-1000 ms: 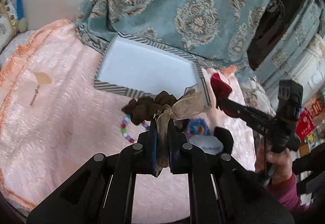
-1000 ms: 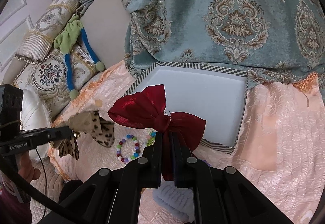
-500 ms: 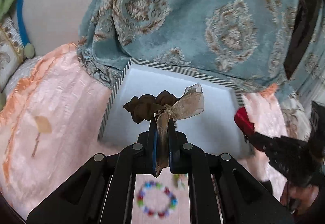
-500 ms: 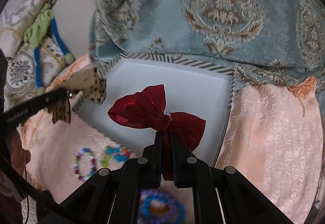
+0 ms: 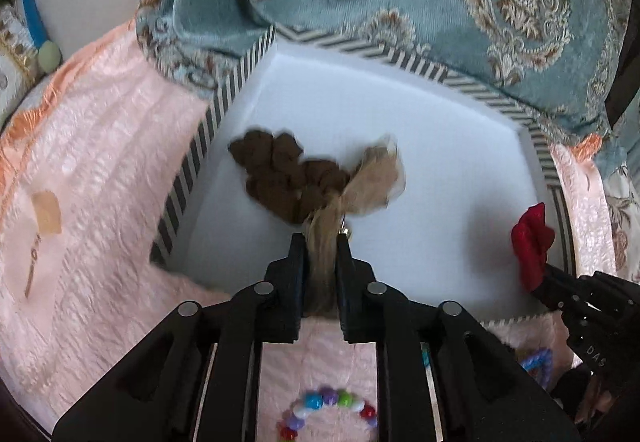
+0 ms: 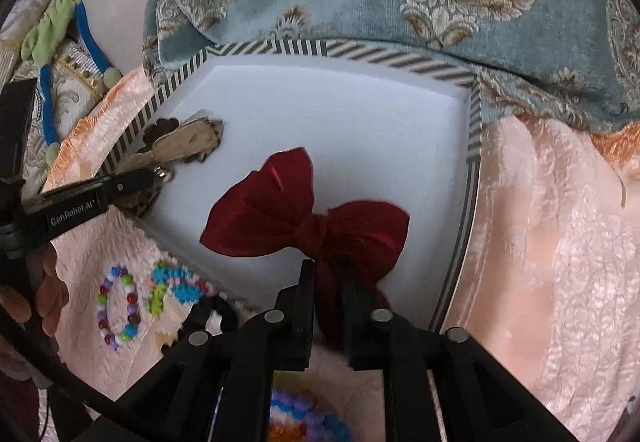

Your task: Organize jewelry

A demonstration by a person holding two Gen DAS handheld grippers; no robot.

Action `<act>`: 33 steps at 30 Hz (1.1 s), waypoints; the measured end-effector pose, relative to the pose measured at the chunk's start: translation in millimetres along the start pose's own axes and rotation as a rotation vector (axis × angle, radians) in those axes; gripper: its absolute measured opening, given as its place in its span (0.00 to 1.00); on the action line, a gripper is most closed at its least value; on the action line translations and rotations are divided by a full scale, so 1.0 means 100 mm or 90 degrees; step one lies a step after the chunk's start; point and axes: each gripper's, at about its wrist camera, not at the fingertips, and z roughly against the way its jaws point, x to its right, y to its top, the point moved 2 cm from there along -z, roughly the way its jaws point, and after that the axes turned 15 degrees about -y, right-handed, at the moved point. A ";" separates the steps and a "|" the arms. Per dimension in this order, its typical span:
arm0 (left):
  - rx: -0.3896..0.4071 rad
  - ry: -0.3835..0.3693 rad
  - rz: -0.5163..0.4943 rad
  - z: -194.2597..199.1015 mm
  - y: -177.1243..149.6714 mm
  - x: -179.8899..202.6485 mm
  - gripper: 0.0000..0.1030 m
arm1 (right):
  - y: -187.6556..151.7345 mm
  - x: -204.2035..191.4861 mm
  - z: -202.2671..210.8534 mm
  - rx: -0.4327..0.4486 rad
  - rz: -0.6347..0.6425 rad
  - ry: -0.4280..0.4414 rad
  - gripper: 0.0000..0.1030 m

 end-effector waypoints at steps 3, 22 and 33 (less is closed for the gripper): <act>0.006 -0.002 -0.005 0.06 -0.07 0.03 0.29 | -0.05 0.01 0.09 0.021 -0.003 -0.005 0.29; 0.089 -0.004 -0.005 0.95 -0.39 0.17 0.49 | -0.32 -0.07 1.05 0.171 -0.001 -0.096 0.61; 0.092 0.009 -0.027 1.28 -0.71 0.20 0.49 | -0.53 -0.15 1.33 0.186 0.005 -0.102 0.61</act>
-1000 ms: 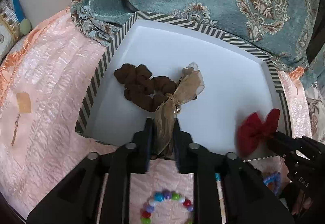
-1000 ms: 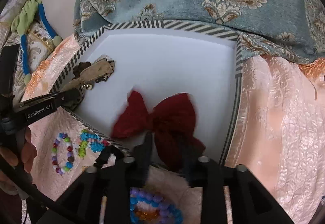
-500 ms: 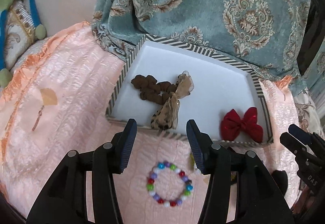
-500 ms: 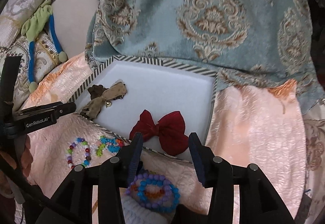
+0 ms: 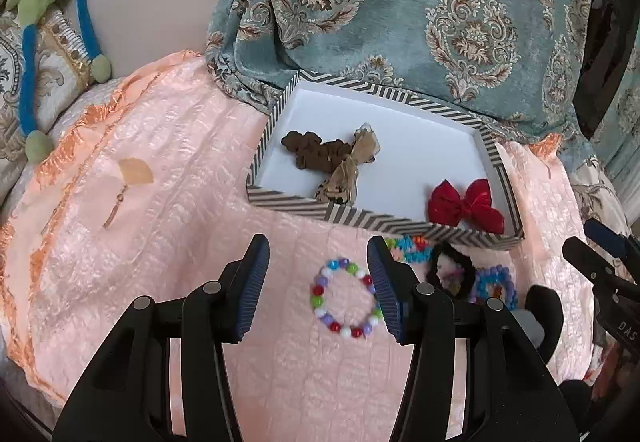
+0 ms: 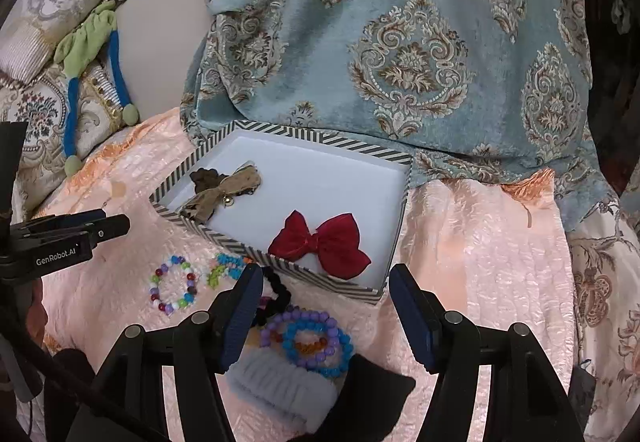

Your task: Organize jewelry

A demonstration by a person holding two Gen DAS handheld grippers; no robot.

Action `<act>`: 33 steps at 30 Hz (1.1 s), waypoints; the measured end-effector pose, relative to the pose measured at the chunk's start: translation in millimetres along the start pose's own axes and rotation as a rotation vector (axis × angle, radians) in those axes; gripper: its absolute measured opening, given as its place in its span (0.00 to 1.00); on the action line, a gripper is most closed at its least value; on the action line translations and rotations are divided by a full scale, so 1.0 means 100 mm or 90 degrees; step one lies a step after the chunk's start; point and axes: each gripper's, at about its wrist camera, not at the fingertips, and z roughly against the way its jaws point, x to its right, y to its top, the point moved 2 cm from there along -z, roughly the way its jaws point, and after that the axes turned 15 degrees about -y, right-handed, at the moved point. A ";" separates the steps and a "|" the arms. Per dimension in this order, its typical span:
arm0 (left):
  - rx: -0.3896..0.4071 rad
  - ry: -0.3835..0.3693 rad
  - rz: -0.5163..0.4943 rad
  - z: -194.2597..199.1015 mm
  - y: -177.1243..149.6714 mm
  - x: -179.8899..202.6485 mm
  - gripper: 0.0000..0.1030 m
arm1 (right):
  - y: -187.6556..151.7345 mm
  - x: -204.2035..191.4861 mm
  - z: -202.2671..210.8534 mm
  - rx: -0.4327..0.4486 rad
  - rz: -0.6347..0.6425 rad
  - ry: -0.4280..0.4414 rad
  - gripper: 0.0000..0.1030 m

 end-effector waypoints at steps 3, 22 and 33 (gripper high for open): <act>0.002 0.001 -0.004 0.07 -0.05 0.02 0.49 | -0.03 0.00 0.05 -0.002 -0.001 0.003 0.61; 0.008 0.000 -0.006 0.33 -0.23 0.09 0.49 | -0.25 0.03 0.24 -0.012 -0.004 -0.003 0.61; 0.009 -0.008 -0.006 0.50 -0.37 0.13 0.49 | -0.31 0.10 0.41 -0.012 -0.016 0.003 0.68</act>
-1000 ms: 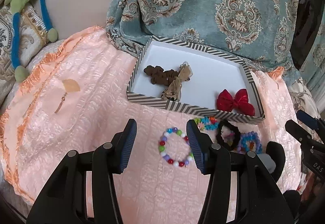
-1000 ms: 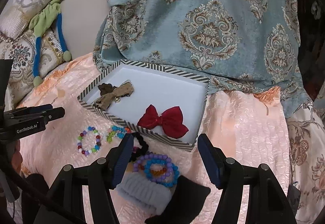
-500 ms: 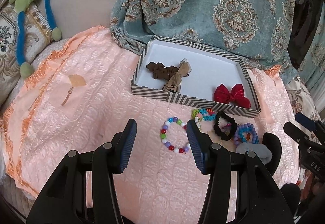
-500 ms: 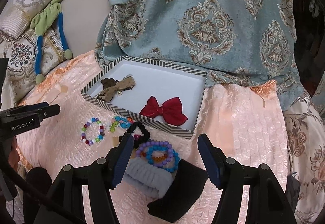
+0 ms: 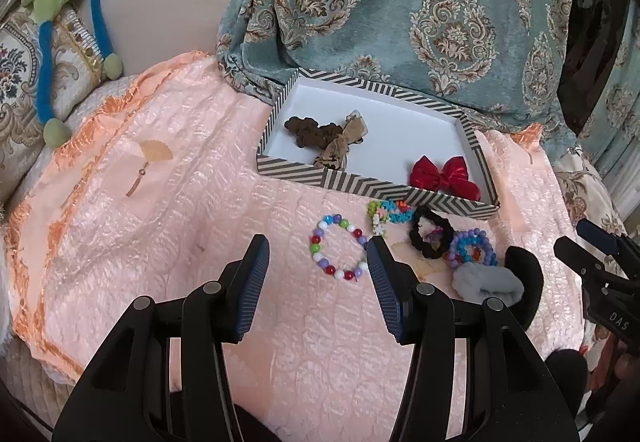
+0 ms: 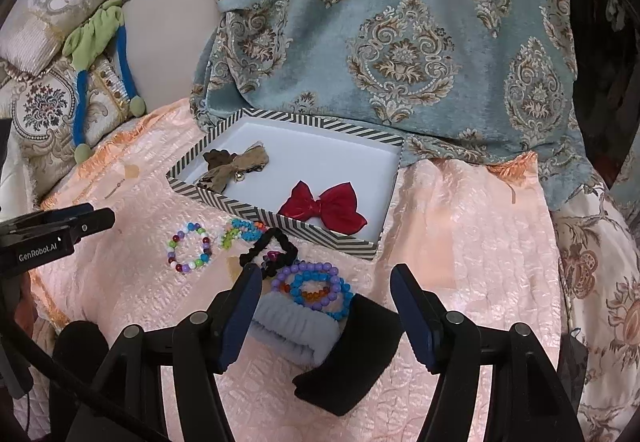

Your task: Organize jewelry

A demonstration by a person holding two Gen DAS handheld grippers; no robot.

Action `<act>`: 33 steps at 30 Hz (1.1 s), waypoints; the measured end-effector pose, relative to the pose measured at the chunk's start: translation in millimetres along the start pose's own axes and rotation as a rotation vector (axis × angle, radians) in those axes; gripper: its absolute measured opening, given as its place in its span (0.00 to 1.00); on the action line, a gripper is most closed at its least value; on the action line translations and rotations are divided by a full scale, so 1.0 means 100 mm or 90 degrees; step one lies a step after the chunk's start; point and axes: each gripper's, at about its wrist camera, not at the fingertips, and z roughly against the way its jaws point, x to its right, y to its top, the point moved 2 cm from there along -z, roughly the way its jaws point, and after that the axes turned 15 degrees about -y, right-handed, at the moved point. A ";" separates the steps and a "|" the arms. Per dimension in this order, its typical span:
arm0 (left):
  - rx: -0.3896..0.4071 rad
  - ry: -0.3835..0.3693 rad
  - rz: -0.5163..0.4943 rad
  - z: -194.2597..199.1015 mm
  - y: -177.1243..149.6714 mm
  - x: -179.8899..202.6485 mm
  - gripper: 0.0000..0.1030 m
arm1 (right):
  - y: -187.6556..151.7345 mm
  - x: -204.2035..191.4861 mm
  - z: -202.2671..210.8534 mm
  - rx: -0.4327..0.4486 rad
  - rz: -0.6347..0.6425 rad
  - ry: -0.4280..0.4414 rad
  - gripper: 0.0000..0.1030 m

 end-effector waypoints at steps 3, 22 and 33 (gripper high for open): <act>-0.002 -0.002 0.000 0.06 -0.07 0.00 0.49 | -0.03 0.05 0.07 0.000 -0.010 0.013 0.70; -0.007 0.013 0.015 0.16 -0.41 -0.01 0.49 | -0.27 0.30 0.16 -0.034 -0.060 0.042 0.70; 0.004 0.035 -0.003 0.15 -0.41 0.05 0.49 | -0.31 0.22 0.14 -0.045 -0.067 0.054 0.70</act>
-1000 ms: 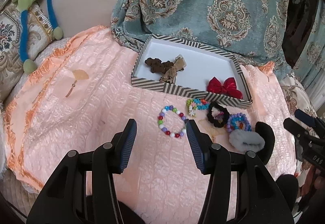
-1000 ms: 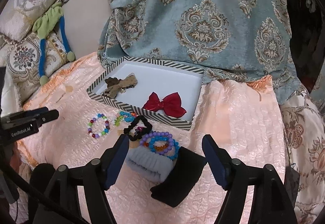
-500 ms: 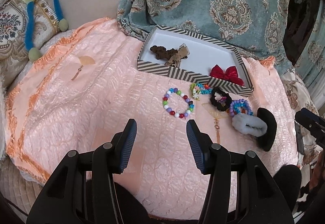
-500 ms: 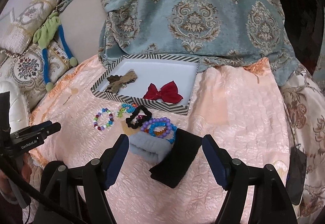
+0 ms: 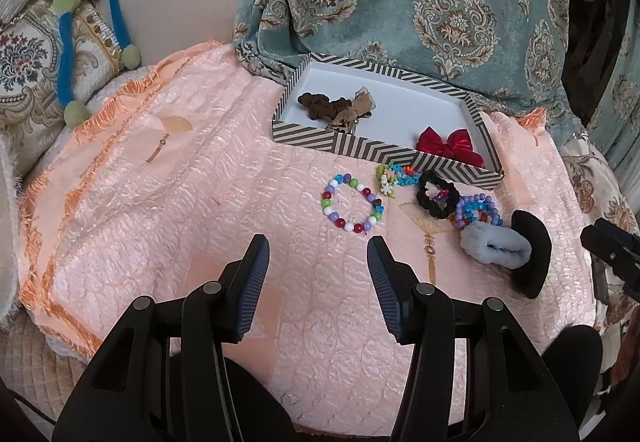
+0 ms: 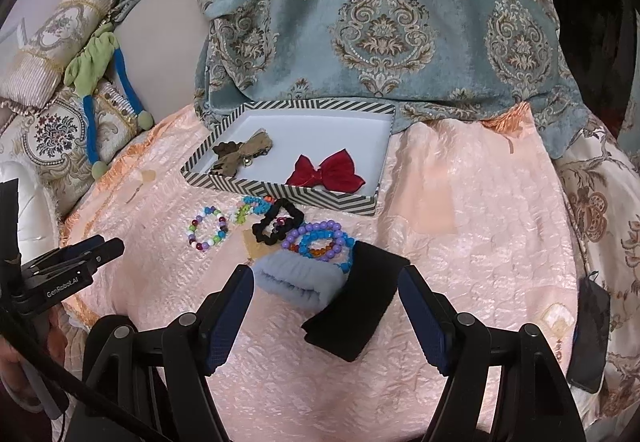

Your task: Organize jewelry

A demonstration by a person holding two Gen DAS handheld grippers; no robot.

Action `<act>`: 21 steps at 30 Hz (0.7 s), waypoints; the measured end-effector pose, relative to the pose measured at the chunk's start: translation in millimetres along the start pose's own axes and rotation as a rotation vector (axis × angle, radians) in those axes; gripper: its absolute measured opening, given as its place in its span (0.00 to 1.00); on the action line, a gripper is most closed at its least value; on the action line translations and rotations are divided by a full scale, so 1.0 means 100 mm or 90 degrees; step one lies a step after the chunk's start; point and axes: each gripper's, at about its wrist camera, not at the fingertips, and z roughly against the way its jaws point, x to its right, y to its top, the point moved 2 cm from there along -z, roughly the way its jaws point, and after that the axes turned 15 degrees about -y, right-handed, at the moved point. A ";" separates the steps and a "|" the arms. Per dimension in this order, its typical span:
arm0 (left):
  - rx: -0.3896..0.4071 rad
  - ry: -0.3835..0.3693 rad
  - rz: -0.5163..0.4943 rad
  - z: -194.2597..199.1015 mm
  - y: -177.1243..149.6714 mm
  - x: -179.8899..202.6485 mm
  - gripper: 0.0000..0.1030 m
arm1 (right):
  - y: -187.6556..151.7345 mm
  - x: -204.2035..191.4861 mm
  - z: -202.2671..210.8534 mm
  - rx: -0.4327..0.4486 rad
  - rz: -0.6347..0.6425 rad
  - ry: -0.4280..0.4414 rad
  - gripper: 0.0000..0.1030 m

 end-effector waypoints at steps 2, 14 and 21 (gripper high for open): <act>0.003 0.004 -0.002 0.00 0.00 0.01 0.49 | -0.01 -0.02 -0.01 0.000 0.000 0.004 0.70; -0.009 -0.007 0.028 -0.12 0.01 -0.10 0.49 | -0.04 0.06 -0.08 -0.005 -0.013 0.017 0.70; -0.032 -0.023 0.077 -0.33 0.04 -0.33 0.49 | -0.04 -0.02 -0.24 -0.016 0.029 0.050 0.54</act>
